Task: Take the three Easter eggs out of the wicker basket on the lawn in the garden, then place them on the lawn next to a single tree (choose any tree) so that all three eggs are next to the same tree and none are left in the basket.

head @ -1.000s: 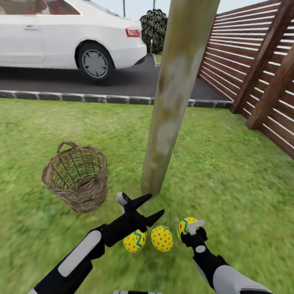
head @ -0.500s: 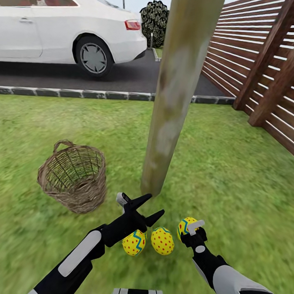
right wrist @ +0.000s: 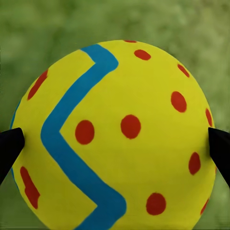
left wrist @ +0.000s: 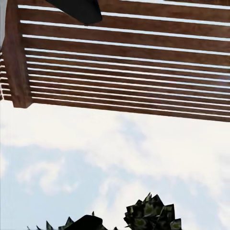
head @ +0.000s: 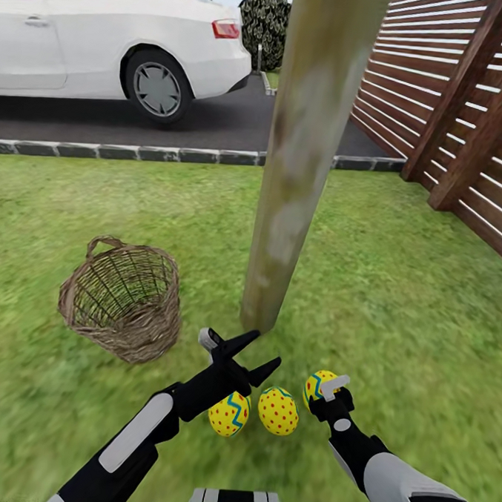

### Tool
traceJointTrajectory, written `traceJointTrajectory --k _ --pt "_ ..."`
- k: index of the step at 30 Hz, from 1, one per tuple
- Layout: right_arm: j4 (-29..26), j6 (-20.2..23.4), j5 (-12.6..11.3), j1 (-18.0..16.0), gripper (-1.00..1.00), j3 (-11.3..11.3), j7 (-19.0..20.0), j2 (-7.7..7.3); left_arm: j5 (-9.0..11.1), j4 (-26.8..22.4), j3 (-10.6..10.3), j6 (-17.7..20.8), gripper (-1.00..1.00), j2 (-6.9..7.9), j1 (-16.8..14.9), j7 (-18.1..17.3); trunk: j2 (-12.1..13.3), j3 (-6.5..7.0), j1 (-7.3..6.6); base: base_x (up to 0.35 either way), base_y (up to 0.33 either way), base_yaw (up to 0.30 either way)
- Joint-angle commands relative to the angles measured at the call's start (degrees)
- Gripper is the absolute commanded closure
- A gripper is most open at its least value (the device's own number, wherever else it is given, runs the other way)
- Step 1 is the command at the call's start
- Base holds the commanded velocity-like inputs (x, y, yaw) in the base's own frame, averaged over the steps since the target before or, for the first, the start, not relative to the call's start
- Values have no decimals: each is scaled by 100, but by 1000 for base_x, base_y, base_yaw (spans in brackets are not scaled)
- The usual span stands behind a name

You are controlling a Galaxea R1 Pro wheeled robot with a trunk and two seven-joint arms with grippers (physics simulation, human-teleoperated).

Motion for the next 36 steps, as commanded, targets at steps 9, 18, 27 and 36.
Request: traceJointTrajectory --k 9,18,27,36 --pt "-1 -24 -9 -5 100 -8 -31 -23 54 -325 -18 49 -100 70 -5 -22 -12 -182 19 0 0 0" --pt "-9 -23 -19 -5 100 -9 -35 -24 54 -857 -17 67 -100 274 -5 -40 -20 -315 35 0 0 0" --pt "-45 -40 -2 -6 100 -6 -33 -27 62 -852 -20 77 -100 337 -5 -43 -30 -470 53 0 0 0" --pt "-58 -41 -28 -6 100 -41 -40 -34 63 -836 -20 69 -100 338 -5 -44 -41 -647 73 0 0 0"
